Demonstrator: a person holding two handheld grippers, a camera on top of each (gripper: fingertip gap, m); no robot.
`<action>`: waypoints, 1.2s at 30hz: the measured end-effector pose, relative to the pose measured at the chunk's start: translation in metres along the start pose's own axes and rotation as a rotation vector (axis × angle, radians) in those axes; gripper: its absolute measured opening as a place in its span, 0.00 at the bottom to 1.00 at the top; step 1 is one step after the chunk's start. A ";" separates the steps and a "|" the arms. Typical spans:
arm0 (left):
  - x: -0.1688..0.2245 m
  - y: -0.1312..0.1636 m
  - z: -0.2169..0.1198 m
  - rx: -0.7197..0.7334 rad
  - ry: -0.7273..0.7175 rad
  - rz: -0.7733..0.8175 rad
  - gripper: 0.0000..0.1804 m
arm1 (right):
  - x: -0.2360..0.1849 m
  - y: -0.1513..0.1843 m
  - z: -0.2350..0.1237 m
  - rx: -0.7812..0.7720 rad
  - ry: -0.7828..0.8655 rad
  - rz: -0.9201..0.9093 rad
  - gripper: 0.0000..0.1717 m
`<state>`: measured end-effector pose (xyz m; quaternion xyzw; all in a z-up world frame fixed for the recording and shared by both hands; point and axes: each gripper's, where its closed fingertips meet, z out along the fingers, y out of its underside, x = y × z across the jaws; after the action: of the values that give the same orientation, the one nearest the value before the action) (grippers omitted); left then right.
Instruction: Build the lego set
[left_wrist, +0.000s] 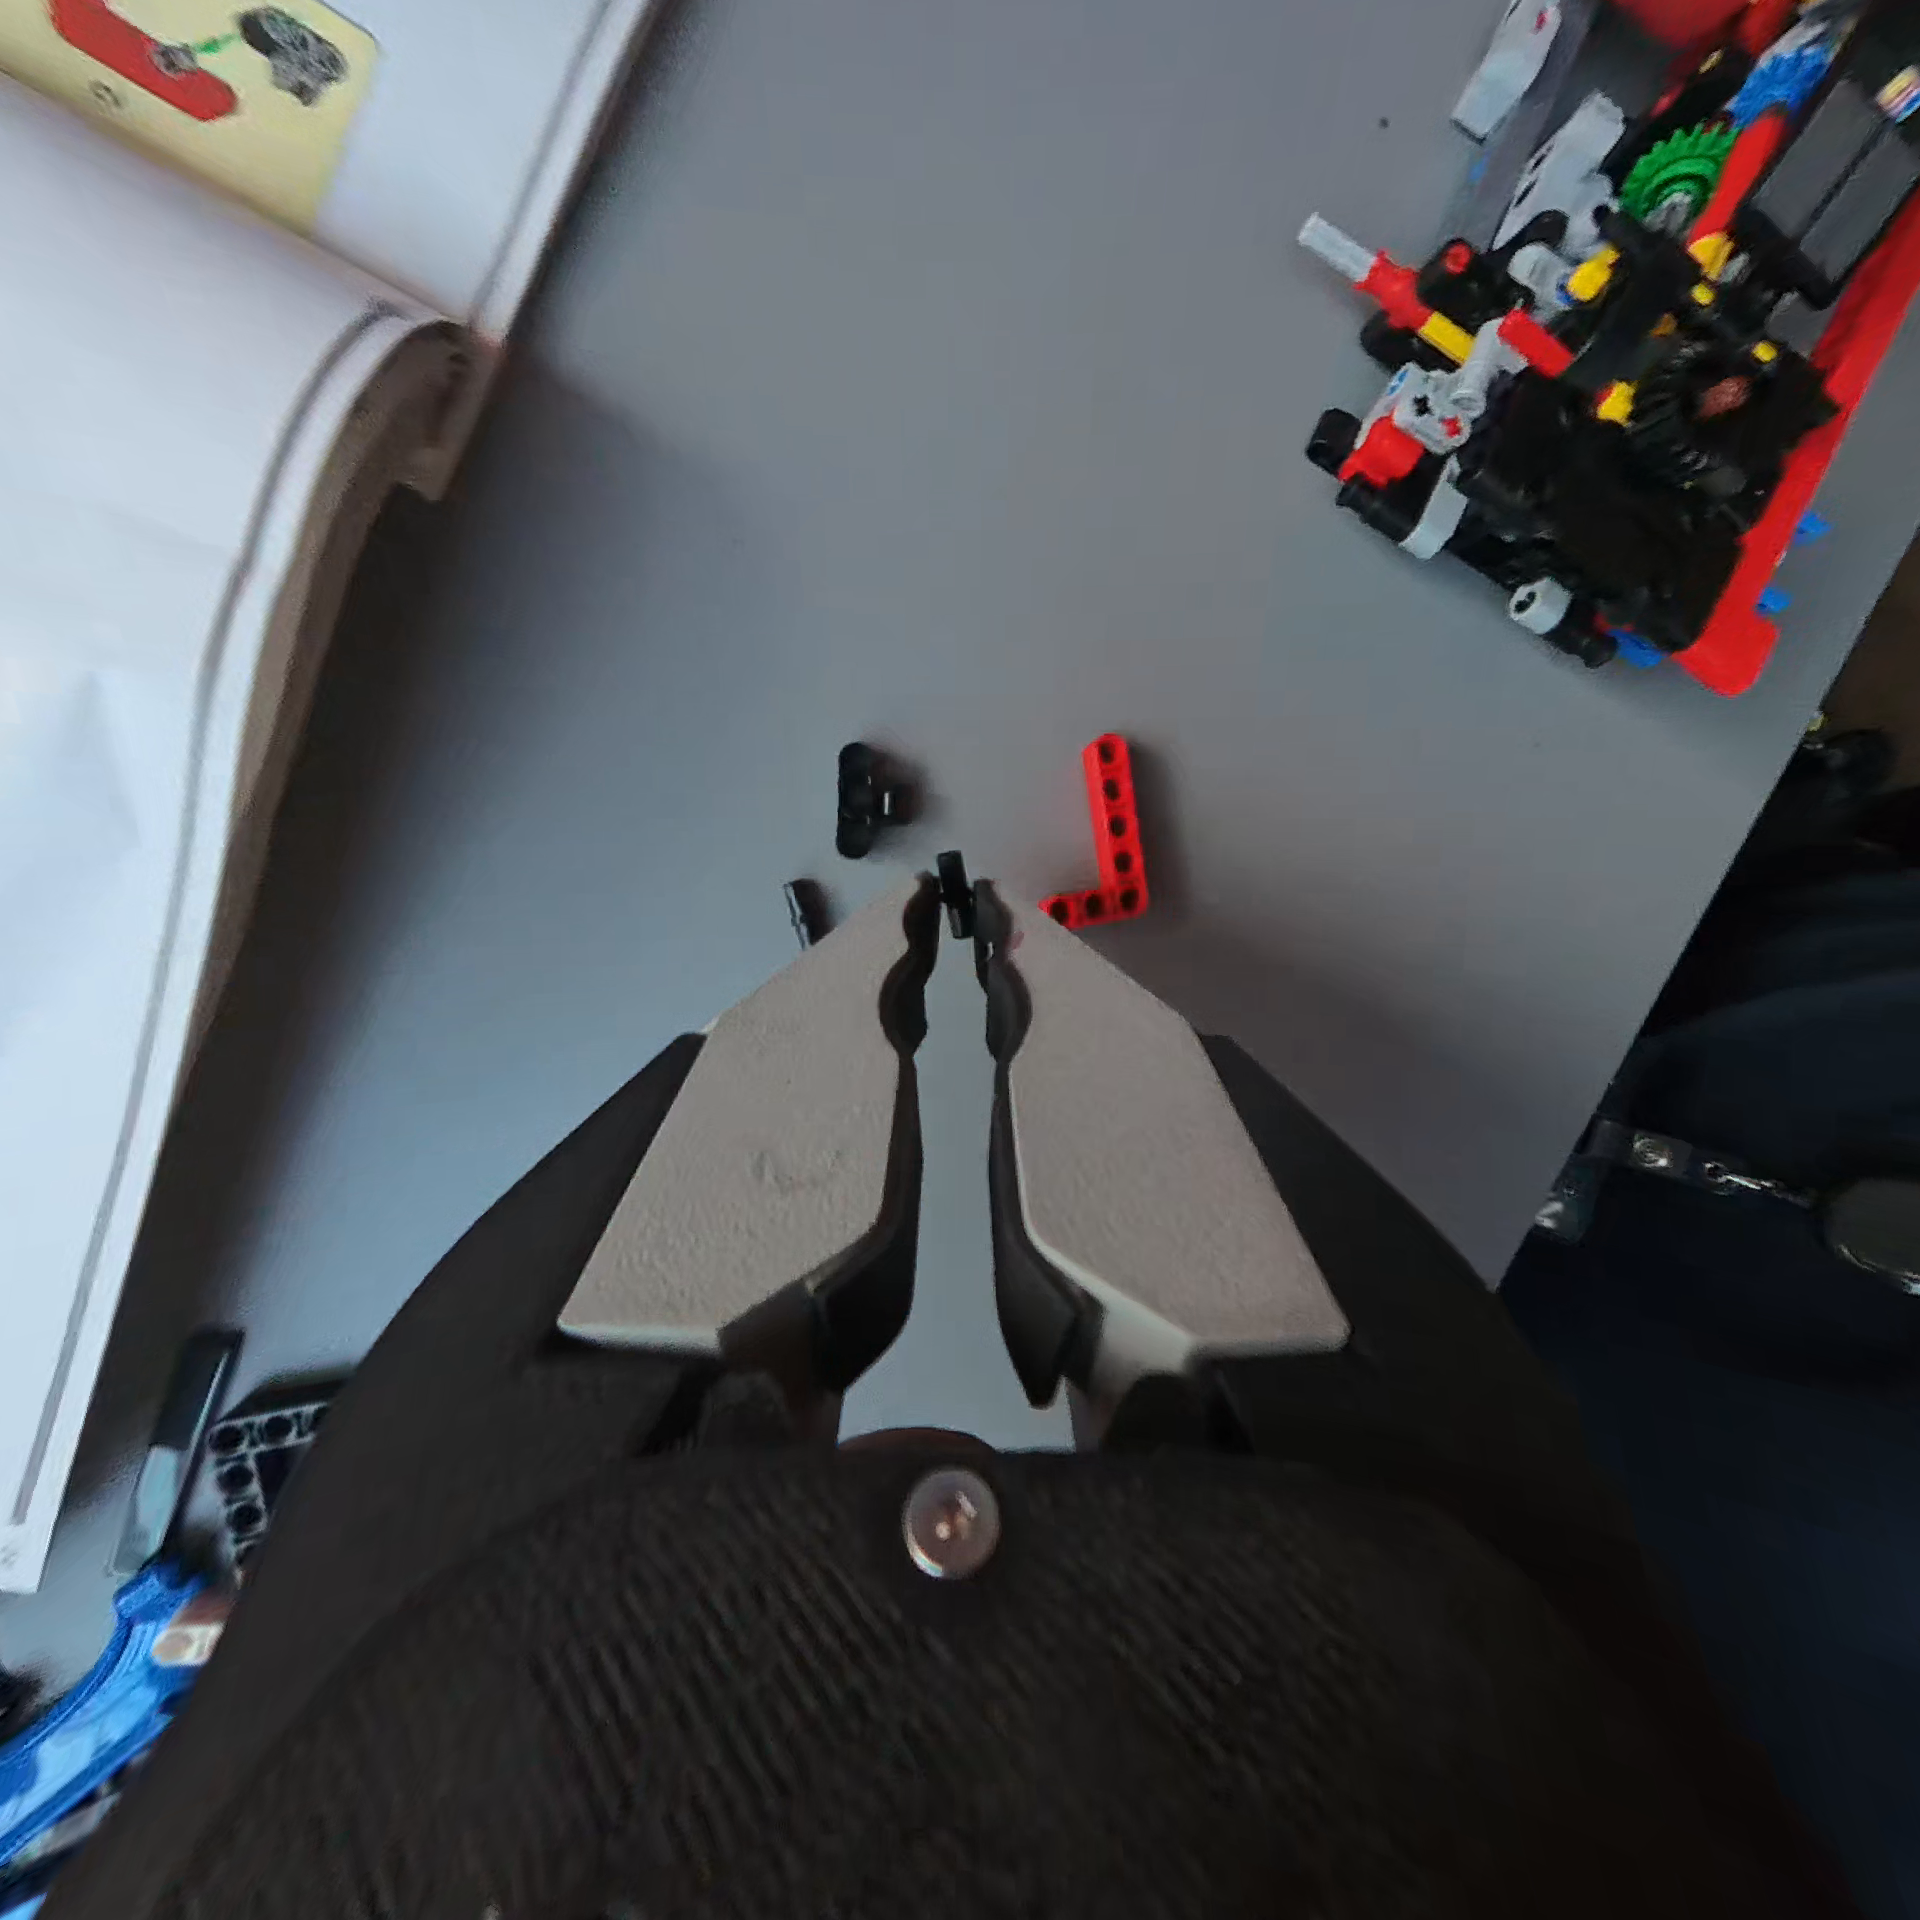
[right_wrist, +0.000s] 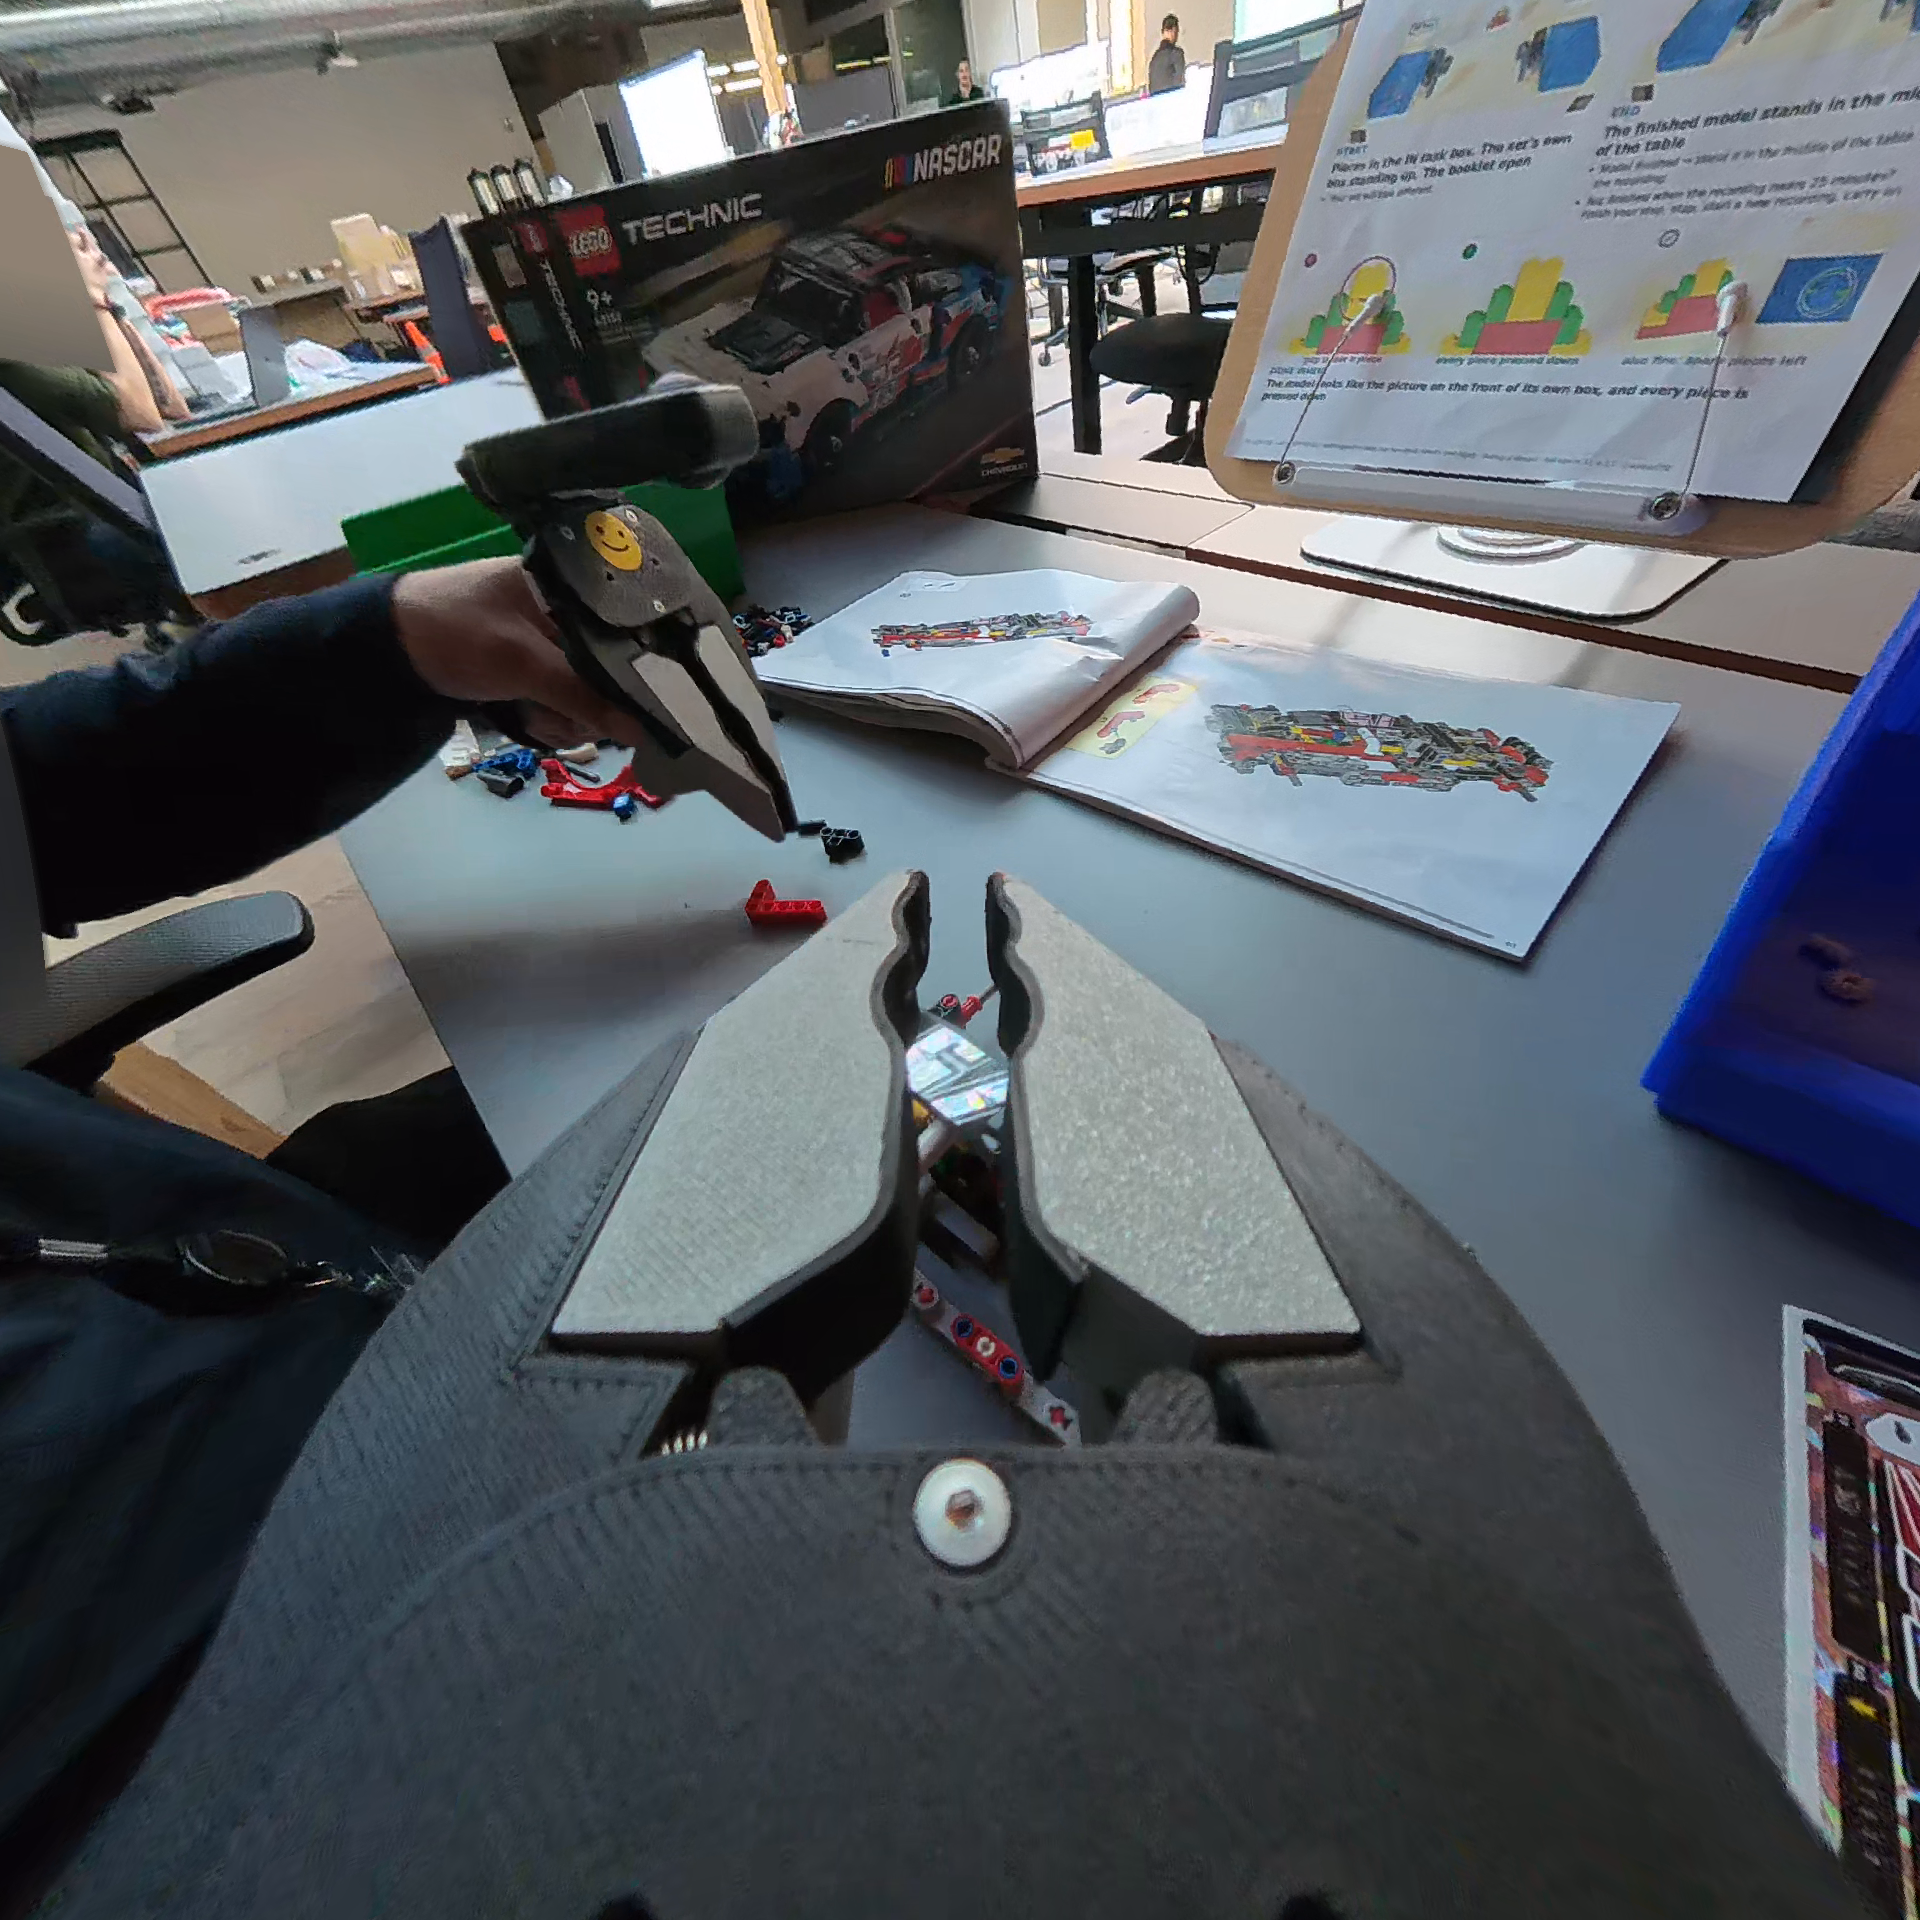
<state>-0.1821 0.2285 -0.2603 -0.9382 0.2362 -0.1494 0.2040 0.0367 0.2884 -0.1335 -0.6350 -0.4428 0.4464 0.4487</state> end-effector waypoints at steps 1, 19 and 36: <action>-0.001 0.003 0.005 -0.020 -0.014 0.005 0.02 | 0.000 0.001 -0.003 0.000 0.005 -0.002 0.04; -0.006 0.014 -0.031 0.187 -0.084 -0.089 0.13 | 0.003 0.073 -0.055 -0.282 0.074 -0.087 0.04; 0.029 0.070 -0.027 0.321 -0.068 -0.200 0.15 | 0.008 0.152 -0.019 -0.553 0.175 -0.161 0.00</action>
<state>-0.1949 0.1490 -0.2636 -0.9169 0.1080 -0.1731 0.3429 0.0816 0.2618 -0.2774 -0.7318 -0.5563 0.2156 0.3294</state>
